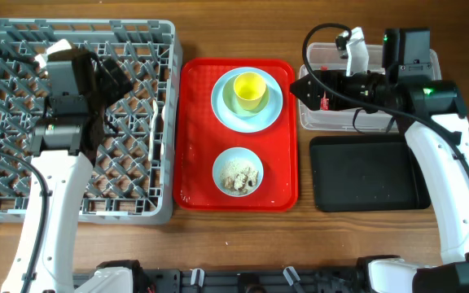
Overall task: Sort waste into correct bins and load items into the dishwasher rack
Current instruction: 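Move the right gripper back to the light-blue bowl of rice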
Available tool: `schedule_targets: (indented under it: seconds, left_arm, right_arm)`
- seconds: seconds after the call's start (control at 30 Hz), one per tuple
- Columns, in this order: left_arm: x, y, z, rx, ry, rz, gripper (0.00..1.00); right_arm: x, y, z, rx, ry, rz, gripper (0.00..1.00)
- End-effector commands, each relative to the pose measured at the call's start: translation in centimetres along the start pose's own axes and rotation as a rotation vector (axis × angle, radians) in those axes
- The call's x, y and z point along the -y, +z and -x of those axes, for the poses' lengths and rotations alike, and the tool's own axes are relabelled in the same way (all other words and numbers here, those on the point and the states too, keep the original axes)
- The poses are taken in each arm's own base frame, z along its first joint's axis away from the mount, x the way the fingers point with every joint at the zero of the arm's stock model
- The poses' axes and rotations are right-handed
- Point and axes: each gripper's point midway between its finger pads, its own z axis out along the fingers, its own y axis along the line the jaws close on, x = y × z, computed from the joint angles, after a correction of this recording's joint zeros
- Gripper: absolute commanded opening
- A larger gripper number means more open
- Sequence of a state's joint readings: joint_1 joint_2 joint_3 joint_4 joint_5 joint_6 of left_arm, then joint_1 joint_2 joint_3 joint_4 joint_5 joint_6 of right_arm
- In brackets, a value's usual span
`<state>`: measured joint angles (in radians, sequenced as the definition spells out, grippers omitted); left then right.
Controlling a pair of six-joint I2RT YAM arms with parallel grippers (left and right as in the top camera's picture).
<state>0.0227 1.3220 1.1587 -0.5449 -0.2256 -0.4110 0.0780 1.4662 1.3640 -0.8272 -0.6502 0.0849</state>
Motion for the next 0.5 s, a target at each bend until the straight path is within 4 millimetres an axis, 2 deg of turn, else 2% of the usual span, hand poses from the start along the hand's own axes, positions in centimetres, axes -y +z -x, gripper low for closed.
schedule_targets:
  seconds: [0.0, 0.47]
  left_arm:
    - [0.09, -0.45, 0.87, 0.021, -0.025, -0.007, 1.00]
    - [0.52, -0.43, 0.26, -0.009, -0.022, -0.034, 1.00]
  right_arm:
    - [-0.22, 0.35, -0.12, -0.011, 0.008, 0.022, 1.00]
    - [-0.22, 0.35, -0.12, -0.011, 0.009, 0.022, 1.00]
